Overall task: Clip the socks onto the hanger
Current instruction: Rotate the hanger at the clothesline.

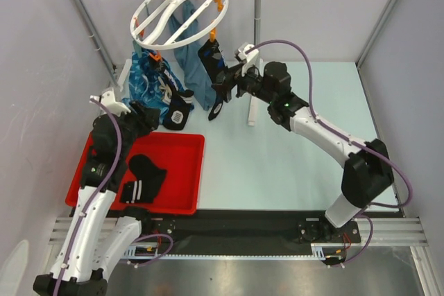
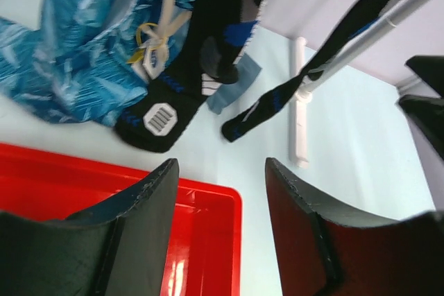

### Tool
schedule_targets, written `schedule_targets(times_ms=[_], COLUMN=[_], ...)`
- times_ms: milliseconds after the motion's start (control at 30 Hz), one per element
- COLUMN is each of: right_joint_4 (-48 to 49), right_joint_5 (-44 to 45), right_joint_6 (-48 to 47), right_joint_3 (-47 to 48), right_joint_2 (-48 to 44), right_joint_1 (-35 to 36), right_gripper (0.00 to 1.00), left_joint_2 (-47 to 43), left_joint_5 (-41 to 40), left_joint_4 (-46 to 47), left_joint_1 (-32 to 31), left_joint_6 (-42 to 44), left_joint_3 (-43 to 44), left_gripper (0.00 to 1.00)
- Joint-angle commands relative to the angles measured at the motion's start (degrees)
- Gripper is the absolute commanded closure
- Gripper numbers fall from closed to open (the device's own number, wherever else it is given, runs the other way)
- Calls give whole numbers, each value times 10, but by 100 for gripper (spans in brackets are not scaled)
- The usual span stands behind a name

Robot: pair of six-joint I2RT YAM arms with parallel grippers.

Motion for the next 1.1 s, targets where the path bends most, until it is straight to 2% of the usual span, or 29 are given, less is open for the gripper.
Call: schedule_targets(times_ms=[0, 67, 233, 333, 433, 567, 667, 733, 767, 800, 833, 867, 900, 933, 1000, 1067], right_joint_4=[61, 127, 177, 210, 200, 192, 202, 217, 222, 225, 231, 236, 241, 250, 252, 248], right_joint_5=[16, 20, 52, 39, 33, 34, 30, 2, -4, -10, -19, -29, -27, -26, -21, 5], right_joint_6=[-48, -54, -143, -176, -192, -206, -183, -157, -150, -135, -131, -126, -120, -105, -91, -83], right_joint_3=[4, -18, -11, 4, 33, 60, 72, 75, 79, 83, 86, 88, 94, 97, 111, 114], right_joint_2=[33, 47, 114, 146, 174, 195, 207, 214, 221, 226, 229, 236, 238, 240, 247, 248], right_joint_1=[1, -1, -3, -12, -18, -18, -17, -14, -7, -2, 2, 17, 24, 34, 64, 86], right_gripper=[11, 12, 13, 13, 13, 15, 25, 31, 38, 49, 54, 58, 69, 73, 82, 84], left_joint_2=[0, -1, -3, 46, 99, 142, 193, 221, 236, 241, 241, 228, 219, 208, 167, 136], left_joint_5=[-48, -53, -83, -80, -72, -37, -22, 7, 41, 43, 42, 42, 45, 57, 95, 128], left_joint_4=[-79, -97, -113, -124, -135, -87, -62, -50, -28, -25, -20, -11, -3, 5, 40, 68], left_joint_1=[3, 3, 3, 6, 29, 72, 110, 139, 145, 149, 150, 149, 149, 150, 149, 150], left_joint_6=[6, 6, -56, -74, -104, -169, -199, -212, -217, -216, -213, -209, -206, -204, -185, -166], left_joint_3=[50, 60, 58, 63, 78, 54, 46, 47, 45, 46, 47, 43, 39, 32, 6, -28], left_gripper=[42, 41, 42, 42, 42, 42, 43, 49, 54, 60, 61, 60, 58, 57, 52, 48])
